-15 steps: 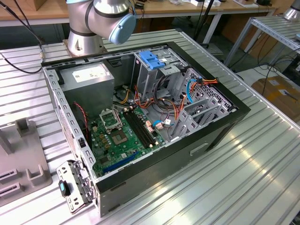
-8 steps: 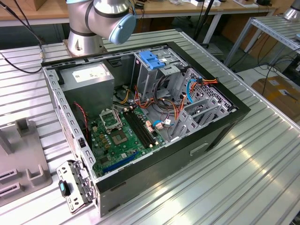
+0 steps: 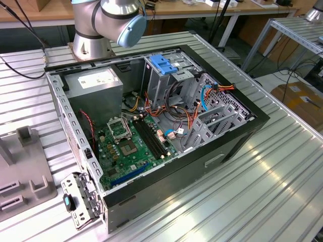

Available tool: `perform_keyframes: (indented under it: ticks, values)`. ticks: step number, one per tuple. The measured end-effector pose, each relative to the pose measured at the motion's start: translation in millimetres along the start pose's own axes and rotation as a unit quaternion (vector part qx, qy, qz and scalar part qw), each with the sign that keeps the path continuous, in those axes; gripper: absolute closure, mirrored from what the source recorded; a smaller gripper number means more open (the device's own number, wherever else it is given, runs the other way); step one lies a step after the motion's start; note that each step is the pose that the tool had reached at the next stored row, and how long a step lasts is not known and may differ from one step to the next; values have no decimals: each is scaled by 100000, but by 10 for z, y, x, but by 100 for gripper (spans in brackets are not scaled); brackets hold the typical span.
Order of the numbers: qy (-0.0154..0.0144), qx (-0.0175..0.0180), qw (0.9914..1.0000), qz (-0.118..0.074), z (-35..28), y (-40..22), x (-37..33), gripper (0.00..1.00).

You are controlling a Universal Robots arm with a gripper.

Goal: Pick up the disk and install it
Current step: 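Pick up the disk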

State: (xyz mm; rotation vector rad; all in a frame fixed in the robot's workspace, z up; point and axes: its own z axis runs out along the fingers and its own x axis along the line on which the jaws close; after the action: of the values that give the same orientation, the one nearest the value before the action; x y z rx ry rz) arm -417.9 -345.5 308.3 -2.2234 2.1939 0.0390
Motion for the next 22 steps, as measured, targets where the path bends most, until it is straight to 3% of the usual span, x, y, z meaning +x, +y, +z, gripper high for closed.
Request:
perform_keyframes:
  ticks: [7,14,22]
  values:
    - [3,-3,100000,1,-6,0,0,65]
    - [113,-5,100000,-1,-101,0,-3,65]
    - [316,-8,99999,2,-101,1,-3,65]
